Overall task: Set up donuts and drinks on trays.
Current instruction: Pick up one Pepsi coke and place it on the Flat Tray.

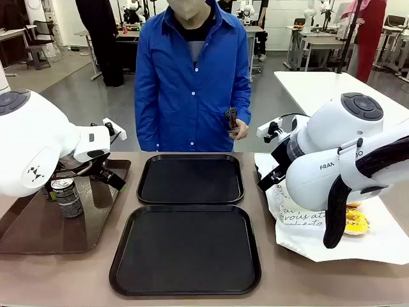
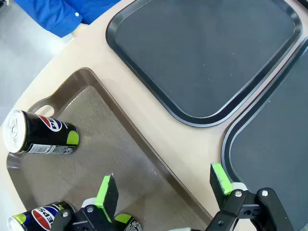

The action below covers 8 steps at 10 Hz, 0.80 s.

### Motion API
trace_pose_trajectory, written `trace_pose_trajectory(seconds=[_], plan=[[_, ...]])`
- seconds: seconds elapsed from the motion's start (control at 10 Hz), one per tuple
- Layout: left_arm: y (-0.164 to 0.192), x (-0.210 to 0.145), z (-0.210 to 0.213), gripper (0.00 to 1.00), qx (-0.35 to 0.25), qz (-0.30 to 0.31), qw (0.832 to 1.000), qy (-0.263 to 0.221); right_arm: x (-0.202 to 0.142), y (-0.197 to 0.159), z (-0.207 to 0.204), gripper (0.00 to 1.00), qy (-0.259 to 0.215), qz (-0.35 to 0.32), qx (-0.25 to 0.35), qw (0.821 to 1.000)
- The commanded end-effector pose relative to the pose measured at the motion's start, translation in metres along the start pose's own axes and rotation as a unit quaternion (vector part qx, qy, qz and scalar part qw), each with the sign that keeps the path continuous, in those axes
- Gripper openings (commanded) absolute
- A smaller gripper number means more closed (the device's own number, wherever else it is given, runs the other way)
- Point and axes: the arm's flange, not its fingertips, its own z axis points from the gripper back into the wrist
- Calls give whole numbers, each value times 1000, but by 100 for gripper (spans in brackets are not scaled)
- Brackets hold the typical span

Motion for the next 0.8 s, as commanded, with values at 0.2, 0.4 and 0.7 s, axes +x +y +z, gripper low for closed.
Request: trace_pose_trajectory(seconds=[0.2, 0.4, 0.7], plan=[[0, 0, 0, 100, 0, 0, 1000, 0, 0, 0, 0, 100, 0, 0, 0, 1000], [0, 0, 0, 100, 0, 0, 1000, 0, 0, 0, 0, 100, 0, 0, 0, 1000], [0, 0, 0, 100, 0, 0, 1000, 0, 0, 0, 0, 100, 0, 0, 0, 1000]])
